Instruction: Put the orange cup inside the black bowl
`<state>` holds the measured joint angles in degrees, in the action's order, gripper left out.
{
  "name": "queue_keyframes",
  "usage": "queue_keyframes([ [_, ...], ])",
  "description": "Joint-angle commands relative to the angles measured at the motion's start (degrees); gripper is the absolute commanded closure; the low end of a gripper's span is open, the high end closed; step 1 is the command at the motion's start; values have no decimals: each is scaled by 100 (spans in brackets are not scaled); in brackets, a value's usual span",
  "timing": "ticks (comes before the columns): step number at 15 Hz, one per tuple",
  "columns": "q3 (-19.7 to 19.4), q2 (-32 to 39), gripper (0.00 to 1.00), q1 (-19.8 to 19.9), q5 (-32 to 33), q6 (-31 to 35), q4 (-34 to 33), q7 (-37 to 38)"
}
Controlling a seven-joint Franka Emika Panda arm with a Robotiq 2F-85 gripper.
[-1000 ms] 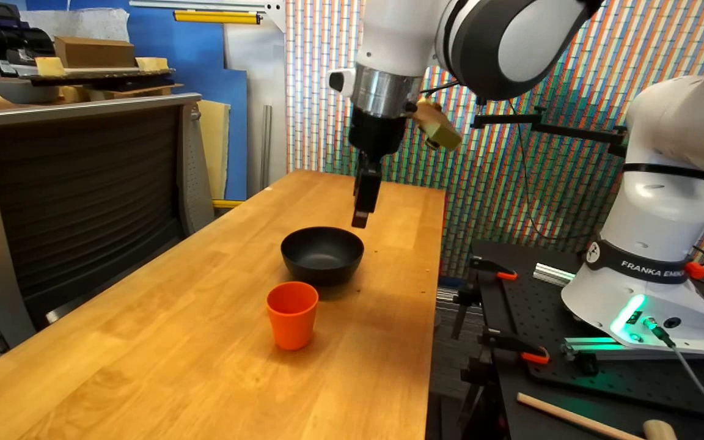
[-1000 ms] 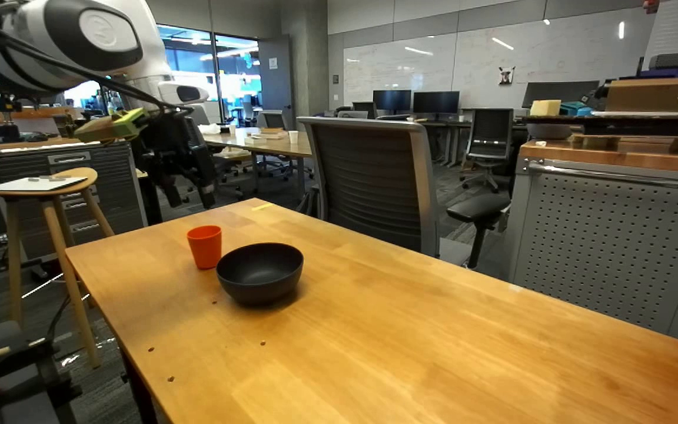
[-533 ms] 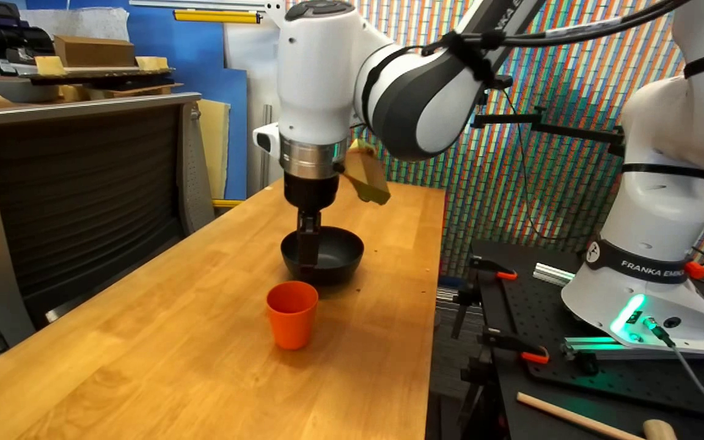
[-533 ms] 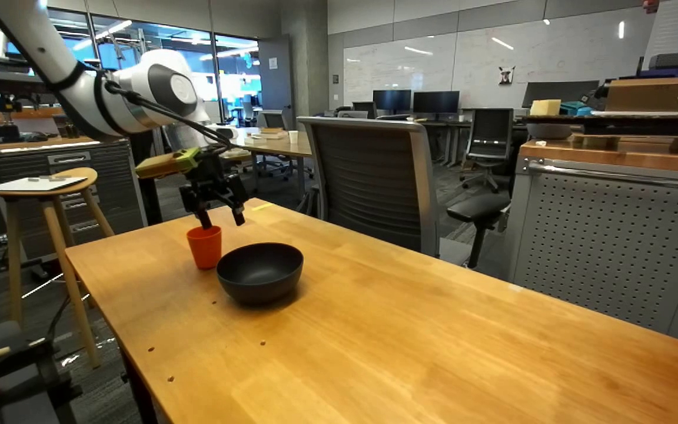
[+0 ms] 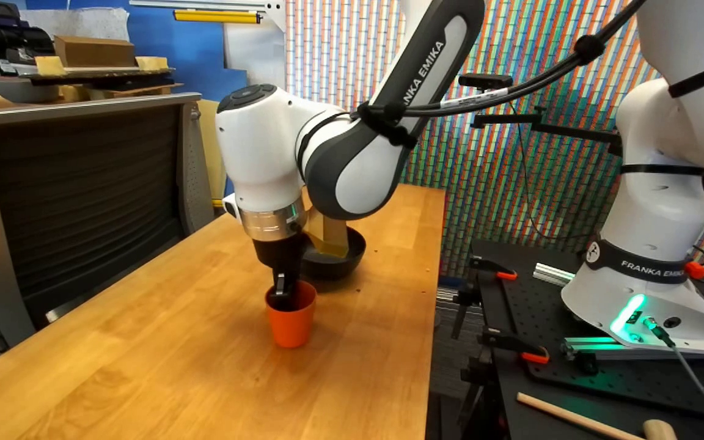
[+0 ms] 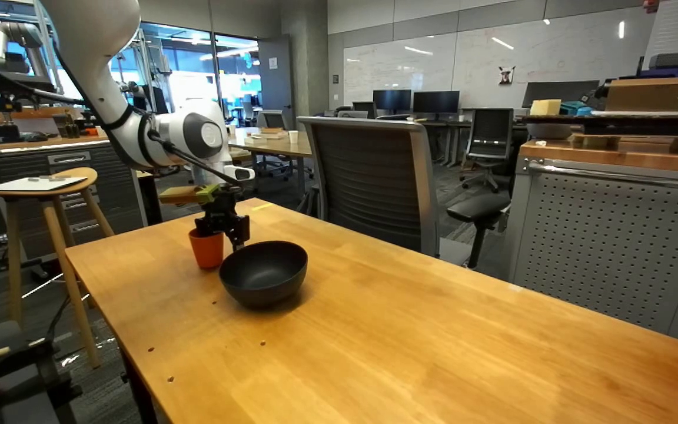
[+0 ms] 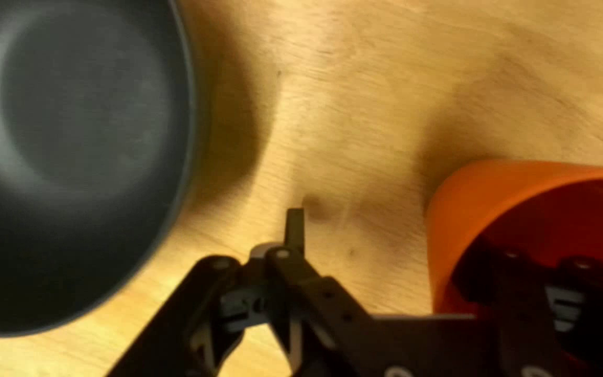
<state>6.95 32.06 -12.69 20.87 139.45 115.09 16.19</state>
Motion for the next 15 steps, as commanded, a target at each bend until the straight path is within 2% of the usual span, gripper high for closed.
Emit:
queue_keyframes([
  [1, -90, 215, 65, -165, -414, -406, -468, -271],
  [5, -127, 31, 96, -267, -431, -606, -412, -308],
  [6, -129, -79, 99, -289, -396, -658, -336, -325],
  [9, -177, -845, 100, -398, -146, -769, 176, -283],
  [12, -621, -1506, 99, -375, 382, -673, 551, 395],
  [15, -1075, -1760, 99, -94, 990, -409, 924, 996],
])
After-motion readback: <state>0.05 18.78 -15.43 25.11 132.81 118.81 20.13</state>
